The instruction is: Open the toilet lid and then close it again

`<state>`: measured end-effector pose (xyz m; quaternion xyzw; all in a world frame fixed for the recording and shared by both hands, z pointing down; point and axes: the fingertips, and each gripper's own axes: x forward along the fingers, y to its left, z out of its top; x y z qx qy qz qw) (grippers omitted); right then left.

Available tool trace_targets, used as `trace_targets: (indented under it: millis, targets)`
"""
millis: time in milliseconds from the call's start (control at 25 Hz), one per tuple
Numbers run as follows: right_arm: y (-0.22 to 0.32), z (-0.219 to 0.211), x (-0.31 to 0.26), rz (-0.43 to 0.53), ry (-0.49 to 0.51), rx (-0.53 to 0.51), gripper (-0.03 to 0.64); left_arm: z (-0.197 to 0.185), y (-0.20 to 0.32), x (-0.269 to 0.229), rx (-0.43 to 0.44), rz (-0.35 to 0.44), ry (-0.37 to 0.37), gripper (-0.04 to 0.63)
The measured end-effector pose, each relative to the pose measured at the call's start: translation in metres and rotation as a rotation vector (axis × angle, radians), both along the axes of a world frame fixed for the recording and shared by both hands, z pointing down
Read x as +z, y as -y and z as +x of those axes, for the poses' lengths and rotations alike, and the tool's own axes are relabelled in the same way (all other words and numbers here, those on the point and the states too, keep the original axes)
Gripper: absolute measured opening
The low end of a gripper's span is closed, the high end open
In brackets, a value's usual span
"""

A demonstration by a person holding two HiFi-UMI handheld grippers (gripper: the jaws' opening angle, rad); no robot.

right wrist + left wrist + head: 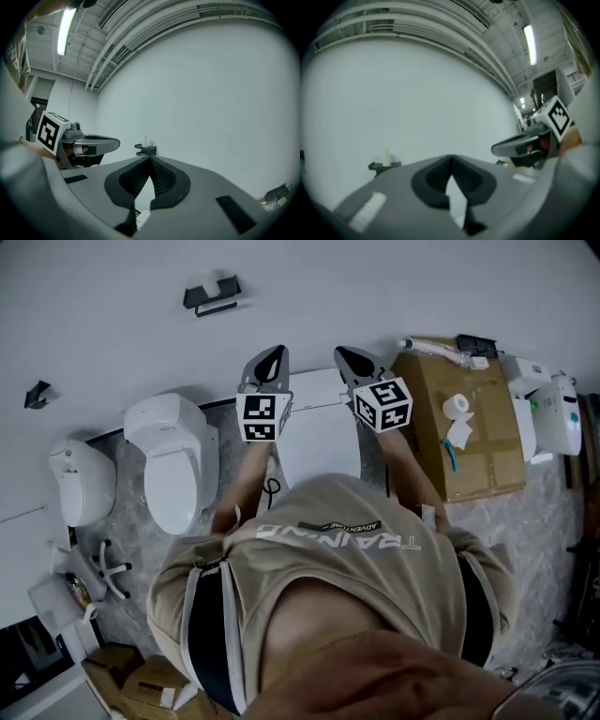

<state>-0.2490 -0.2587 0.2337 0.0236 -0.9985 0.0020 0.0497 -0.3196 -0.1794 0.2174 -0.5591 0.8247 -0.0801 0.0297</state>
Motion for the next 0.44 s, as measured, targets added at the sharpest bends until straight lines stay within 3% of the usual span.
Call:
trace_targets:
  millis: [440]
  targets:
    - [-0.022,0.020,0.008,-0.020,0.019,-0.018,0.011,0.020,-0.032,0.015,-0.022,-0.024,-0.004,0.003]
